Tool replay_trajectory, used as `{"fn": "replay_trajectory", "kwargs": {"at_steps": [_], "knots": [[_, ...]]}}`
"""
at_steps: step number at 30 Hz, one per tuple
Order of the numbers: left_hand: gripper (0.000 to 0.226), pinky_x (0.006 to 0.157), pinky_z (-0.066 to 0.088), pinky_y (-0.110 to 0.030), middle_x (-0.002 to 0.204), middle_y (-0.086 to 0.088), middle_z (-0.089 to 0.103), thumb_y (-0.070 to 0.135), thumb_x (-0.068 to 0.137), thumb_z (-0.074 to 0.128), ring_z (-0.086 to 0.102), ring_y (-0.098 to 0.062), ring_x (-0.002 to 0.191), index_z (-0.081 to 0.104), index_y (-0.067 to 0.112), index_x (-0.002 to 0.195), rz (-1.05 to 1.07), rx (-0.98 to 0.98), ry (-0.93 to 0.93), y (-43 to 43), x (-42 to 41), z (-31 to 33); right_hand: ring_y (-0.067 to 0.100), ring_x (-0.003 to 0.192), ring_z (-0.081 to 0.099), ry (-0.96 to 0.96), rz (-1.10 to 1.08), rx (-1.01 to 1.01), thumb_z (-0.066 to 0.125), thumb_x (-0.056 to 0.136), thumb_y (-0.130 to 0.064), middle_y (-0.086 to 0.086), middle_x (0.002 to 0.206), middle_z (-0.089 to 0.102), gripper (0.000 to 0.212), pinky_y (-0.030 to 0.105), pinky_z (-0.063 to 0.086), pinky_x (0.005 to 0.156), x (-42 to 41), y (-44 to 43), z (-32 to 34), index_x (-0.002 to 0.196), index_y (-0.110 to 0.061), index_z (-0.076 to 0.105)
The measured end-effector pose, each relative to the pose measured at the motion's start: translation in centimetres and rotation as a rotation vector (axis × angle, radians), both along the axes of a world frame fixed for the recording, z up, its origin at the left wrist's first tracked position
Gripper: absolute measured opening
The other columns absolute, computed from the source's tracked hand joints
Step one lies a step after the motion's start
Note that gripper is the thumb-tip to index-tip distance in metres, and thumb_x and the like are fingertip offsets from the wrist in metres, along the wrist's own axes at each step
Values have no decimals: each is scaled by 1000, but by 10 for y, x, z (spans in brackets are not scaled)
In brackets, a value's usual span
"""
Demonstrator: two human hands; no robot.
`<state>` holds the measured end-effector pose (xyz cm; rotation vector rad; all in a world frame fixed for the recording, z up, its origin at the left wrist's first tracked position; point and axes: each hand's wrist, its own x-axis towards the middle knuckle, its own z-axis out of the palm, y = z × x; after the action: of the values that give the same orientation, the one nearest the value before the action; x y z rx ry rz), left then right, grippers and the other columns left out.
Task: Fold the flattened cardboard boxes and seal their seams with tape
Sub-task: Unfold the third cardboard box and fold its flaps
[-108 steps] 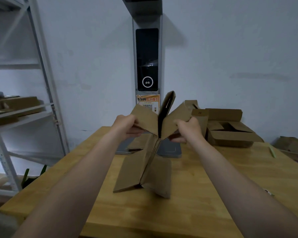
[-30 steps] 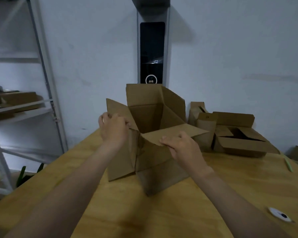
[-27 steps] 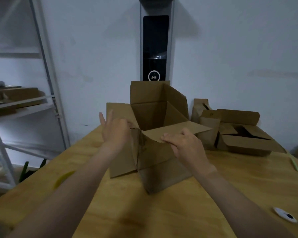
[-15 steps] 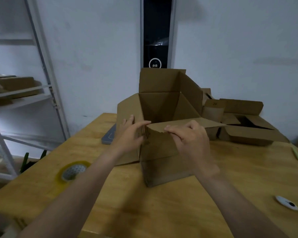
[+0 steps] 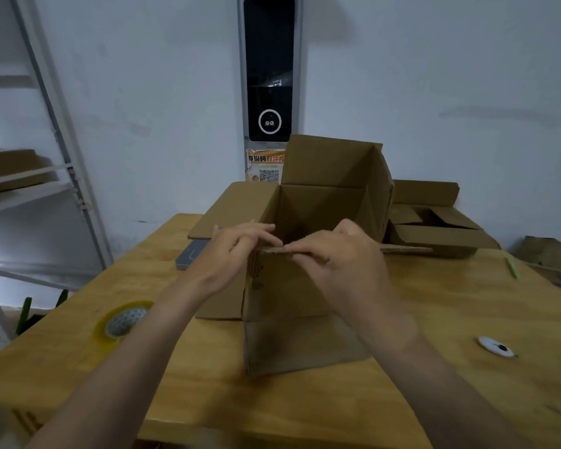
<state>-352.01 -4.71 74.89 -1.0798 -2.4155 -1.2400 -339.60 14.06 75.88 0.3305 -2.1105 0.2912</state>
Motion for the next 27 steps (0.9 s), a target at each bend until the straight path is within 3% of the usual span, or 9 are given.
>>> {"fn": "replay_trajectory", "kwargs": {"at_steps": [2,3,6,8,12,16,19,23,27], "knots": [[41,121,30,-55,148,20,51,61,103,37,41,-1,141,61,47,134,14,-16,-84,-1,-4,-5,9,77,46,-105,-43,20,78,83,-40,-19,89,74,13,15,29,62,4,-2,-11,96,-36,79],[52,120,34,-51,155,16,45,68,98,43,37,-5,144,51,46,144,30,-45,-132,-1,-7,-8,9,82,48,-183,-64,39,78,83,-43,-19,91,74,14,17,29,65,5,-2,-16,95,-37,79],[77,125,12,-60,169,14,17,76,86,53,8,-12,157,38,43,154,136,-304,-96,5,-14,-18,1,97,46,-494,-36,-28,70,88,-52,-20,107,70,24,22,35,83,9,-1,-29,106,-37,77],[86,125,4,-63,170,15,11,76,82,59,1,-14,158,35,39,156,180,-370,-41,12,-18,-22,-3,99,53,-582,37,-141,69,91,-52,-21,111,69,25,20,44,90,10,3,-28,110,-37,76],[94,124,17,-63,168,12,21,72,75,70,11,-16,157,37,35,156,192,-242,-126,20,-23,-17,1,118,53,-604,10,-249,64,98,-41,-22,128,61,23,29,48,102,-8,29,-5,120,-39,70],[101,118,36,-50,163,4,35,57,73,85,34,-23,148,35,31,157,223,-175,-207,23,-25,-8,24,148,20,-659,-209,24,55,100,-48,-15,161,34,45,55,27,119,-38,59,18,144,-39,52],[103,114,39,-43,163,1,35,50,73,87,35,-22,148,34,28,158,204,-123,-253,21,-27,-7,31,153,6,-665,-373,96,42,99,-64,-7,168,18,62,59,15,121,-52,85,28,154,-36,38],[101,113,38,-39,162,1,35,49,73,87,35,-20,147,35,28,157,203,-90,-257,20,-32,-10,34,152,4,-649,-473,-57,37,94,-76,-4,169,15,74,61,13,119,-51,116,31,155,-36,35],[100,111,39,-37,161,3,37,51,73,86,37,-18,146,37,28,157,209,-71,-243,22,-37,-14,32,152,7,-675,-388,-337,43,89,-80,-7,167,22,77,61,12,118,-45,153,22,153,-38,38]]}}
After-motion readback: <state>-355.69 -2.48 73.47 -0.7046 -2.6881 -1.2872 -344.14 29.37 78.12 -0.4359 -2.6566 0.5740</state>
